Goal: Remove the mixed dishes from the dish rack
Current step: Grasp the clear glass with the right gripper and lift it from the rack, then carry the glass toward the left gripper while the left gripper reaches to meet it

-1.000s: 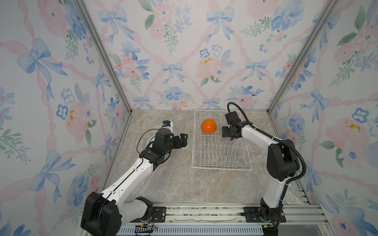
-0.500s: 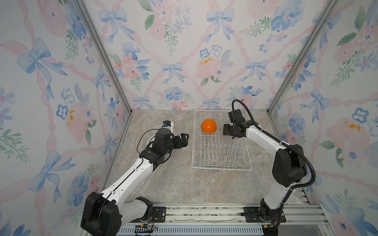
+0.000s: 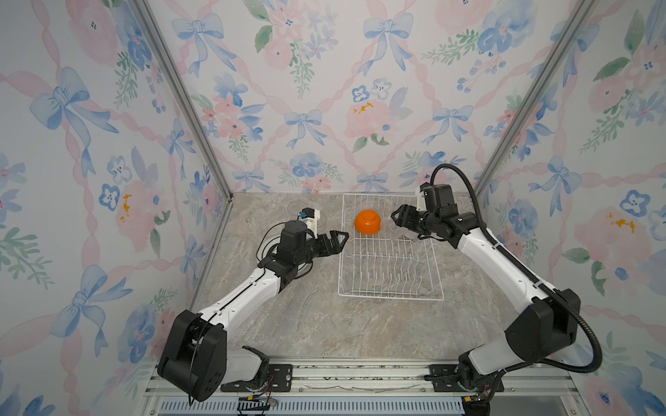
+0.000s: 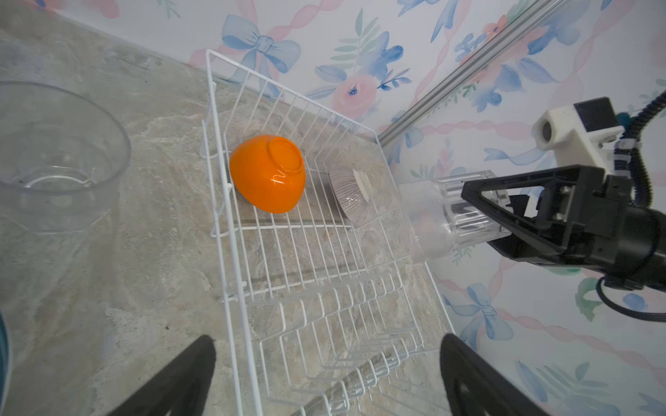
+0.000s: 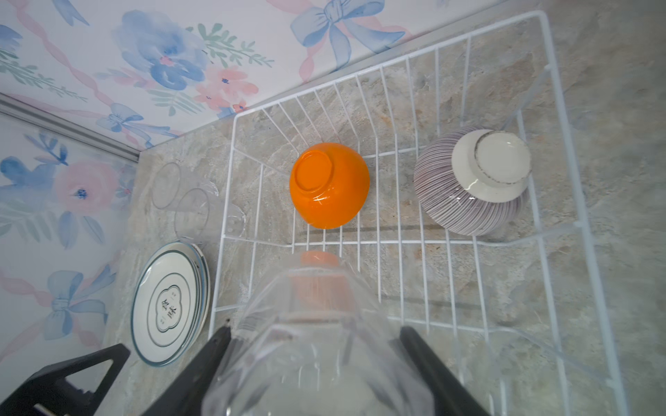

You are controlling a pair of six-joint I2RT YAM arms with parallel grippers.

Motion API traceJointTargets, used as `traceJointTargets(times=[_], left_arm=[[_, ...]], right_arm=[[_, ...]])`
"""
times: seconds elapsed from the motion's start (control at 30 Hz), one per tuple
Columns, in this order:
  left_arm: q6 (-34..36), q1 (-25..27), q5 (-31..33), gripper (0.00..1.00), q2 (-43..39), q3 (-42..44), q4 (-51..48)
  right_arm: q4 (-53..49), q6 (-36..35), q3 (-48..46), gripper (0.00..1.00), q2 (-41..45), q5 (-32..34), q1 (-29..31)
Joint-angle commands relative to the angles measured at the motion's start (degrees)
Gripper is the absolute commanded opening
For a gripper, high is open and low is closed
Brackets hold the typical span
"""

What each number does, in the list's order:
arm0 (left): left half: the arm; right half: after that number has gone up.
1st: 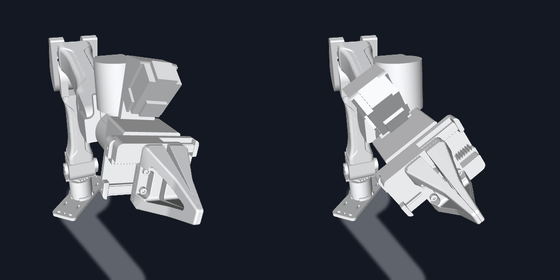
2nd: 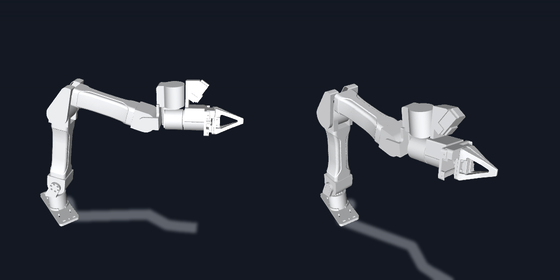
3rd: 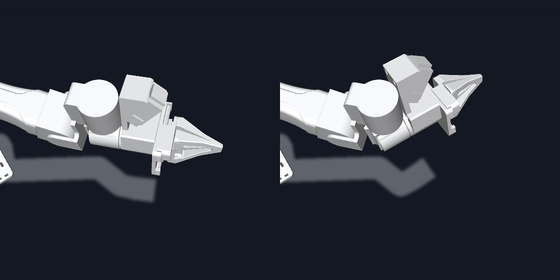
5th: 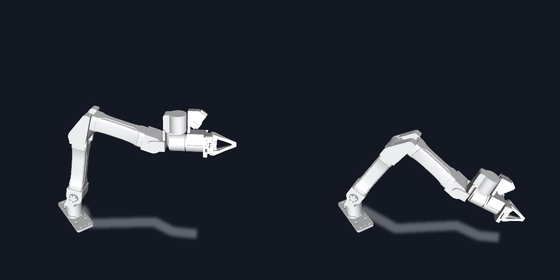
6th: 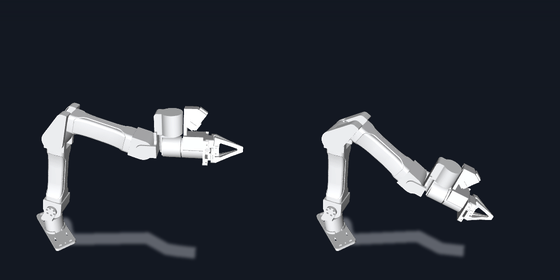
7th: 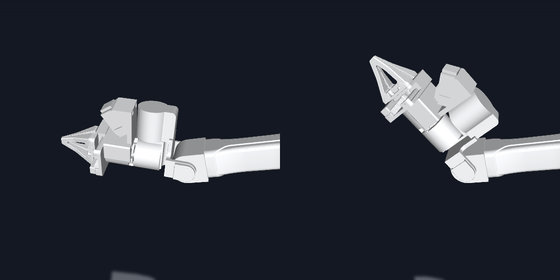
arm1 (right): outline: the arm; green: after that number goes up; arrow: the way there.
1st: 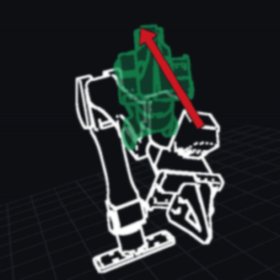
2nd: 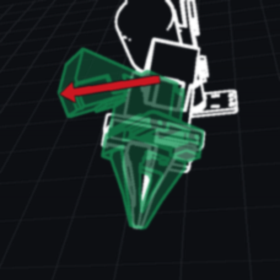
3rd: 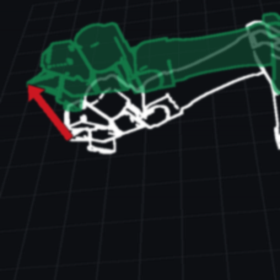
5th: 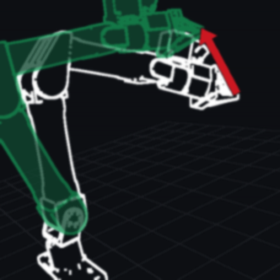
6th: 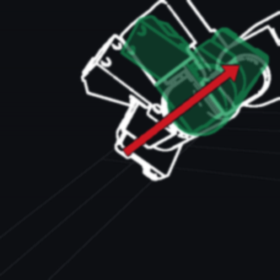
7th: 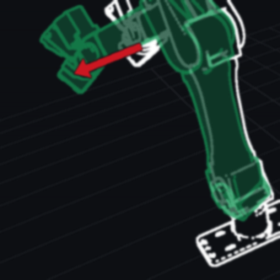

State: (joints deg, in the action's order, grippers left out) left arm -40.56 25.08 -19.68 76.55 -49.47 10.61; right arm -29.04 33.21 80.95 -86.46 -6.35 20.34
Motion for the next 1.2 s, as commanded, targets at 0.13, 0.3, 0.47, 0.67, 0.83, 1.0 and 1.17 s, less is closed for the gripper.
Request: traceJointTargets(times=[0.13, 0.3, 0.47, 0.67, 0.83, 1.0, 1.17], left_arm=[[-2.91, 2.46, -5.49, 0.88, 4.17, -3.90, 10.45], [-5.00, 4.31, -8.09, 0.75, 6.08, -5.47, 17.10], [-5.76, 6.18, -10.06, 0.69, 7.68, -7.75, 20.07], [-7.33, 7.34, -11.05, 0.62, 9.09, -8.97, 21.91], [-7.84, 8.05, -10.67, 0.57, 9.66, -9.50, 22.04], [-8.81, 8.27, -10.67, 0.56, 11.02, -10.01, 23.19], [-13.02, 8.23, -12.22, 0.55, 13.59, -10.90, 27.94]], right_arm=[[3.74, 7.05, -3.06, 0.61, 7.31, -10.00, -0.30], [4.96, 10.18, -4.66, 0.61, 9.54, -14.04, -0.47], [8.42, 12.79, -6.66, 0.61, 11.28, -15.43, -0.39], [9.28, 13.41, -6.58, 0.61, 11.15, -16.56, -0.22], [10.90, 14.37, -6.93, 0.61, 11.62, -16.94, -0.04], [12.33, 14.98, -6.87, 0.61, 11.84, -17.53, 0.49], [13.19, 15.27, -6.87, 0.61, 11.66, -17.74, 1.18]])
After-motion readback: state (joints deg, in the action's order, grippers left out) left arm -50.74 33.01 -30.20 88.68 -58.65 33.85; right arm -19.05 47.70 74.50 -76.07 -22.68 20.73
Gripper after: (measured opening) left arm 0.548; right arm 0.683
